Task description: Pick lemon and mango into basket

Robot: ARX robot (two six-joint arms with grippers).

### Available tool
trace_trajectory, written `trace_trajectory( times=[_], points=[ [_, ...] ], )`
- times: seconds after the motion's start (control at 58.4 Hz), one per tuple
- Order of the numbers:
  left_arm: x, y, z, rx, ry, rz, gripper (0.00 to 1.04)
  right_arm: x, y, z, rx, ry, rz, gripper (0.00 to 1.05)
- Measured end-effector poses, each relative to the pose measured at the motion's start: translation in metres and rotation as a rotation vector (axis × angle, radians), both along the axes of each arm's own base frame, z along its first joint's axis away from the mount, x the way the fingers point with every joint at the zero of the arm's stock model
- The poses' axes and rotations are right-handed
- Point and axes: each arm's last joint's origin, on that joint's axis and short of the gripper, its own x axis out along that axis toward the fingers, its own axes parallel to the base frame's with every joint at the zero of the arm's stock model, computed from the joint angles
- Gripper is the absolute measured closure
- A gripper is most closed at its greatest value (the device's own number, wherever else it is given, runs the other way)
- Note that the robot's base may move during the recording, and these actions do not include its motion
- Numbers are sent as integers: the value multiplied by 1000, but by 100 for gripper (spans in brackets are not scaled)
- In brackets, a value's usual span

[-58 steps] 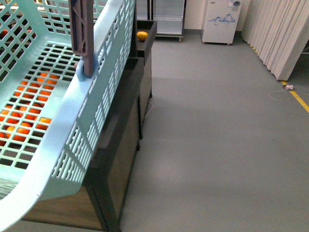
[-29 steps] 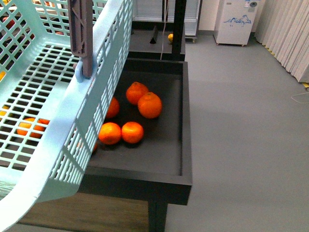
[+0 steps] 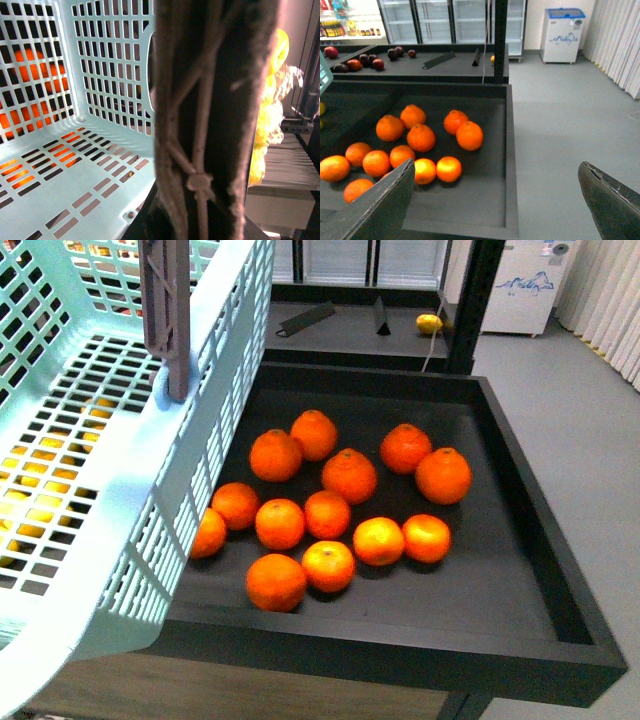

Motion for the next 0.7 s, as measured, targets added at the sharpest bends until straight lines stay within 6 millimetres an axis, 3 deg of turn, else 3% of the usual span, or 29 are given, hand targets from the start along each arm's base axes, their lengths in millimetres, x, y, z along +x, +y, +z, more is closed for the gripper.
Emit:
trace_trajectory(
  times=[0.702],
  points=[
    [0, 0, 0, 0, 0, -2, 99, 0, 0, 0, 0, 1, 1, 9]
  ],
)
